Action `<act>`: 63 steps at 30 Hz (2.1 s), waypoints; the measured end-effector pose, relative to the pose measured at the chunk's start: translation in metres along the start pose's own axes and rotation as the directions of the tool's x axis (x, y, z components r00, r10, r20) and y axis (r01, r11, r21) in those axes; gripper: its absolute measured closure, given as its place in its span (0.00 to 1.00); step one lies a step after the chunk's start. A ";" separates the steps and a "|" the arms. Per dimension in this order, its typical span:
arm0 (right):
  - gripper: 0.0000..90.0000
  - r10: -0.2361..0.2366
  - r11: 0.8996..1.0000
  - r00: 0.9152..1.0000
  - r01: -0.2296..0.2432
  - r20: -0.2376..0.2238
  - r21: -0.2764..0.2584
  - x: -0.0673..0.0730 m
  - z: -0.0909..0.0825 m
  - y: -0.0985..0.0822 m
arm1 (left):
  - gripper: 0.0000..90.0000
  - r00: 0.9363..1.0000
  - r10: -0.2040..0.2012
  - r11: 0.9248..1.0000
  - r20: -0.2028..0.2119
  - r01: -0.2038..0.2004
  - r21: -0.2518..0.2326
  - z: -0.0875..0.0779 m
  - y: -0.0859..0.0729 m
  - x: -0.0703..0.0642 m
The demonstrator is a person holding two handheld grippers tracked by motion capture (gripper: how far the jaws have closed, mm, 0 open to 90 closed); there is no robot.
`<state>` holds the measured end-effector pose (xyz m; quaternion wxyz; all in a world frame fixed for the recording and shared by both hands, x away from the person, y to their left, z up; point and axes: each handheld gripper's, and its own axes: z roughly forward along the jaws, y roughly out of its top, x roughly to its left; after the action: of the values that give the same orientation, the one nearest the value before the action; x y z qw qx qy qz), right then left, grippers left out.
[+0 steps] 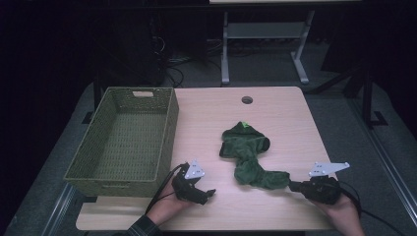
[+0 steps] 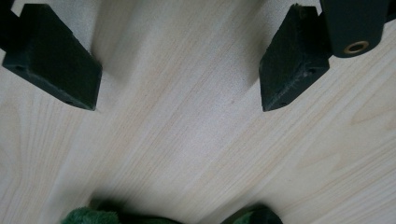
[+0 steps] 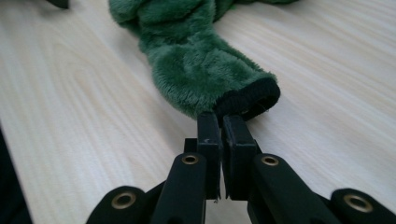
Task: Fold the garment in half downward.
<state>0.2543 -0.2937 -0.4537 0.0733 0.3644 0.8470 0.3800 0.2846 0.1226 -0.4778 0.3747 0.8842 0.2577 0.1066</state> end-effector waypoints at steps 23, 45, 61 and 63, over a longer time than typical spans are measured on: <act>0.97 -0.106 0.982 0.993 0.096 -0.055 -0.165 0.013 -0.015 0.044 | 0.14 1.000 0.004 1.000 0.003 -0.004 0.000 0.001 0.001 0.000; 0.96 -0.228 0.970 0.955 0.207 -0.188 -0.123 0.034 0.048 0.092 | 0.14 1.000 0.009 1.000 0.004 -0.009 0.000 0.001 0.001 0.000; 0.96 -0.199 0.971 0.970 0.175 -0.138 -0.164 0.028 0.057 0.110 | 0.14 1.000 0.005 1.000 0.005 -0.005 -0.002 0.001 0.001 0.000; 0.98 -0.171 0.973 0.978 0.148 -0.123 -0.175 0.021 0.059 0.111 | 0.14 1.000 0.006 1.000 0.004 -0.006 -0.003 0.001 0.001 0.000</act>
<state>0.3248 -0.1949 -0.4151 0.0748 0.2607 0.8424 0.4657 0.2853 0.1209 -0.4779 0.3761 0.8847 0.2539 0.1063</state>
